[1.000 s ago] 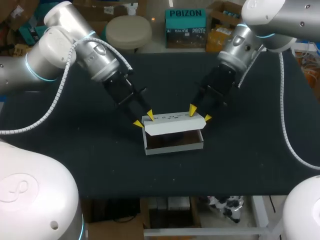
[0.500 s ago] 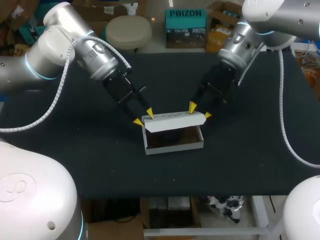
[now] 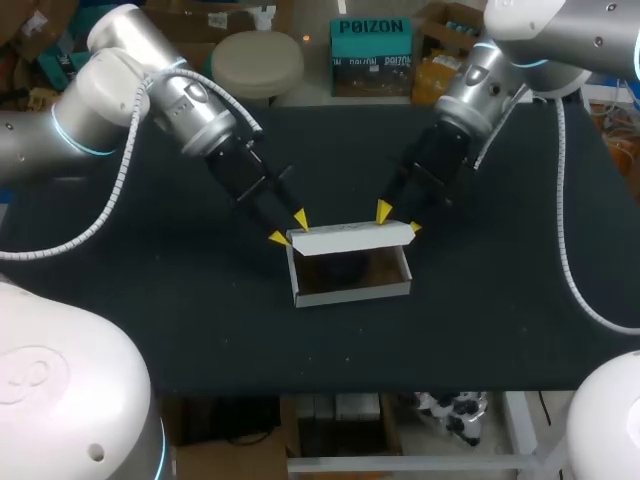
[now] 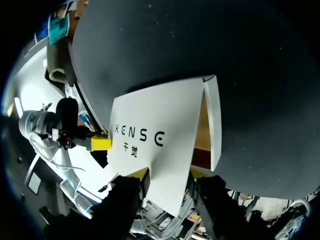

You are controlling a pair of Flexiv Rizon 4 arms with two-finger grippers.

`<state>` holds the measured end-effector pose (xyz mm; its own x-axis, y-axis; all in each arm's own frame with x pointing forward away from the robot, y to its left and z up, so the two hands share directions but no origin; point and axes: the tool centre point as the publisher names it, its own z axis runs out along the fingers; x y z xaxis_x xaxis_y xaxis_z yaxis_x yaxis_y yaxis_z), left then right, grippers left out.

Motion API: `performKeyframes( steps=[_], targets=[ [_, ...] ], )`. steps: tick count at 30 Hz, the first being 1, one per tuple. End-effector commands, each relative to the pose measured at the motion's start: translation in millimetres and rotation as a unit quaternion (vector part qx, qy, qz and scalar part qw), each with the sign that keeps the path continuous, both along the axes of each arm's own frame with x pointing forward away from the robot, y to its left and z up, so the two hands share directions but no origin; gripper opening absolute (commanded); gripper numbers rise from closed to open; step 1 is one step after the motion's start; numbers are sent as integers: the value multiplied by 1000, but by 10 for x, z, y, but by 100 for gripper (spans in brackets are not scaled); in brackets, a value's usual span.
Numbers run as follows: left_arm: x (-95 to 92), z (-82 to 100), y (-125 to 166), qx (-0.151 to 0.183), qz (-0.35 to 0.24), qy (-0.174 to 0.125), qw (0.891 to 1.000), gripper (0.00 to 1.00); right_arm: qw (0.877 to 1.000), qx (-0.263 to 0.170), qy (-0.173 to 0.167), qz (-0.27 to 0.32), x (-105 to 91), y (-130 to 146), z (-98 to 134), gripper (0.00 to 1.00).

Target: Assemble the packaging by folding the flat box into shape, placing the metal phone stand inside, and closing the box properly

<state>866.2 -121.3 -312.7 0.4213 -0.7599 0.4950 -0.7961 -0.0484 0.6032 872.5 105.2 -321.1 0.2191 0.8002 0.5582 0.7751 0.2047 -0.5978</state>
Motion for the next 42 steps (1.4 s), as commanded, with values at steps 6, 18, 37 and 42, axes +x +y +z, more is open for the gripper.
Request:
performKeyframes(
  steps=[6,18,37,42],
  targets=[
    [61,1,4,-8,2,9,1000,38,1000,0,7,6,76,72,-1,49],
    [93,60,-9,-12,7,12,1000,38,1000,1,8,4,100,77,56,50],
    [97,72,-79,-50,33,14,998,38,1000,1,13,2,124,112,60,49],
    [101,58,-83,-56,42,15,997,36,1000,1,14,2,123,117,61,50]
  ],
)
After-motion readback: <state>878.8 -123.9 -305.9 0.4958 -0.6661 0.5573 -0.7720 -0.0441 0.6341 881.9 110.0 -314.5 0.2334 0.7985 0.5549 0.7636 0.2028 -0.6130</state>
